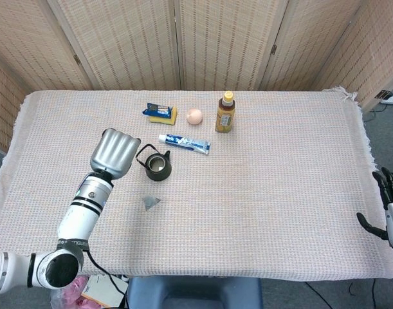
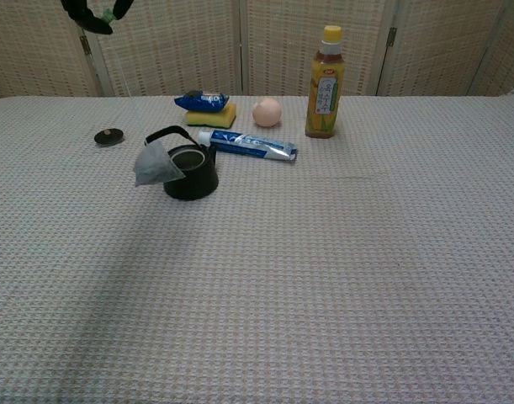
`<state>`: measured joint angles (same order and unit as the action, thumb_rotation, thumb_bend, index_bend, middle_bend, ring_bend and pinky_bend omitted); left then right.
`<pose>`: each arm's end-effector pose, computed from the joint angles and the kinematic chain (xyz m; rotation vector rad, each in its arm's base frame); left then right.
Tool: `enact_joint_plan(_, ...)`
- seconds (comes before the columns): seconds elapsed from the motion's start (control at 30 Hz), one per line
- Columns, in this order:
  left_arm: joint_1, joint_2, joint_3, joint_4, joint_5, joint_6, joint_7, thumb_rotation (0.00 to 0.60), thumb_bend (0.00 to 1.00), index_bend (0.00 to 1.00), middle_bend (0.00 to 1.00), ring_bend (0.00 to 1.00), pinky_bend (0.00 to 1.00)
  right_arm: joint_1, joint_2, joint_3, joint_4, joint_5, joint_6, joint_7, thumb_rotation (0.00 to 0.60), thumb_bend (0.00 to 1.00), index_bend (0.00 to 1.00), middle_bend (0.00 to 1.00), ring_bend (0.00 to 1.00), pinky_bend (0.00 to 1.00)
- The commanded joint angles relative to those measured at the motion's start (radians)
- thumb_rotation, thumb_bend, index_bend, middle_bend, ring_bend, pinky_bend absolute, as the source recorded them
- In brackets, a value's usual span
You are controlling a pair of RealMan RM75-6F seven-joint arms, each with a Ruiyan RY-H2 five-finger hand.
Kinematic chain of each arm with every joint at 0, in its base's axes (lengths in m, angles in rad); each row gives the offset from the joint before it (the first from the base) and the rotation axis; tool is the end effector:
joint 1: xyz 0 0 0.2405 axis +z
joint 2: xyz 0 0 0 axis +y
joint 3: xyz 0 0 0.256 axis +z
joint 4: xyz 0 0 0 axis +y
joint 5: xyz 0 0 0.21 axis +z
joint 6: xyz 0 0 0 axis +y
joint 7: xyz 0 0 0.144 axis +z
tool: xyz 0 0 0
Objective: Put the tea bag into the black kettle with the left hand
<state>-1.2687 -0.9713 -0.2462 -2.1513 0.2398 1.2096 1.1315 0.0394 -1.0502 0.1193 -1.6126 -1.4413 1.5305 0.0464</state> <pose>-0.0034 0.3528 0.1402 -1.8221 -0.4641 -0.5360 -0.3219 -0.1802 0.2009 1.2509 -0.8456 0.9090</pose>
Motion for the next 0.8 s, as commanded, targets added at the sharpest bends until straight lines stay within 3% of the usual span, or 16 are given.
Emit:
enact_joint_plan(0.03, -0.018, -0.013, 0.0, 0.016, -0.015, -0.002, 0.003, 0.6, 0.36, 0.55, 1.0, 1.0, 1.0, -0.017, -0.004, 0.004, -0.004, -0.01, 0.042, -0.004, 0.6, 0.18, 0.0, 0.0, 0.0, 0.0)
enact_joint_plan(0.23, -0.044, -0.021, 0.002, 0.053, -0.04, -0.023, 0.0, 0.6, 0.36, 0.55, 1.0, 1.0, 1.0, -0.038, -0.008, 0.001, -0.002, -0.034, 0.091, 0.001, 0.6, 0.18, 0.0, 0.0, 0.0, 0.0)
enact_joint_plan(0.8, -0.122, -0.074, 0.026, 0.189, -0.087, -0.116, 0.003, 0.6, 0.36, 0.55, 1.0, 1.0, 1.0, -0.05, -0.002, 0.017, 0.003, -0.009, 0.1, 0.026, 0.6, 0.18, 0.0, 0.0, 0.0, 0.0)
